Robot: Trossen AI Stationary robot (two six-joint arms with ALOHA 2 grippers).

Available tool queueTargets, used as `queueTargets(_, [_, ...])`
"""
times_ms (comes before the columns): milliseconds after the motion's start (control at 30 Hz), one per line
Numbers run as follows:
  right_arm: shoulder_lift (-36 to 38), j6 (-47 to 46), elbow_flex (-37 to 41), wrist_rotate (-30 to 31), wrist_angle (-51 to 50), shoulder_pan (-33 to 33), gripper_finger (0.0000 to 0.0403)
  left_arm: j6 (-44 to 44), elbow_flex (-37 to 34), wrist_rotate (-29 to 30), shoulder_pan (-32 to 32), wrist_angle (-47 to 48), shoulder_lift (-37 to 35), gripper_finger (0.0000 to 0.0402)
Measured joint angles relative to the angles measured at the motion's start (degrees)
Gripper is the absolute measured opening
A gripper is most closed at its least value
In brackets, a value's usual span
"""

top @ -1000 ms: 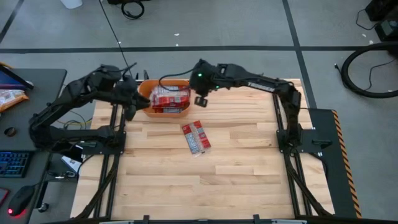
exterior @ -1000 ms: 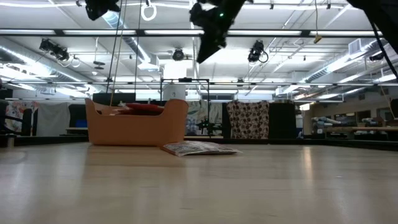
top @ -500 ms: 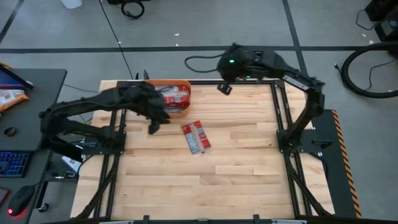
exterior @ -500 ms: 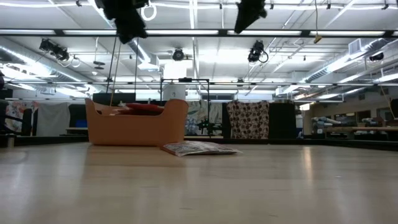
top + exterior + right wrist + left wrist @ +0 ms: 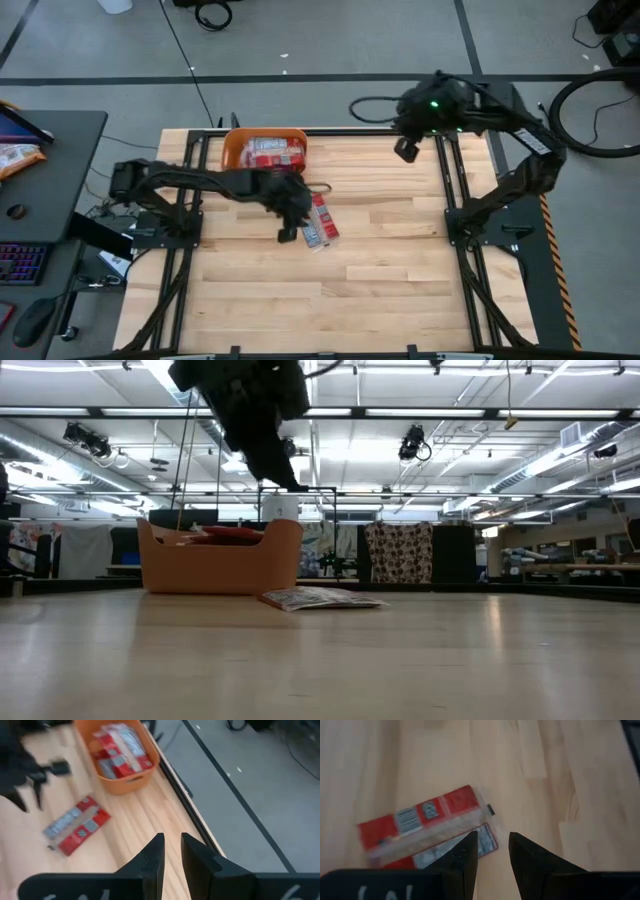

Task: Sort popcorn bags into baskets
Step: Put the red popcorn bag into the orange container

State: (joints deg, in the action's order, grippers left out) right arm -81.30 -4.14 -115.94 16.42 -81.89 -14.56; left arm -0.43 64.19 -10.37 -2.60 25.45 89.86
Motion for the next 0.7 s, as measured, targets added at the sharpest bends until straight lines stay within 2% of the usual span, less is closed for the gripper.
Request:
queueTargets(233, [3.5,-0.4,0.0,0.0,-0.5,5.1,0.0068,-0.2,4.3,5.7,4.9,0.2,8.5,0.0114])
queueTargets(433, [4.9,-2.0,0.0,0.2,-2.7,9.9,0.0068,-4.2,10.9,8.8,5.3,0.9,13.6,0.0114])
queueTargets(533, [5.4,-2.3,0.1,0.3,-3.5,12.3,0.0068,-10.7,12.7,9.9,4.3,0.7,16.1,0.0114])
queueTargets(700, [5.8,-3.2,0.1,0.9,-4.9,16.4,0.0068,-33.9,12.8,9.9,1.0,3.6,20.0,0.0114])
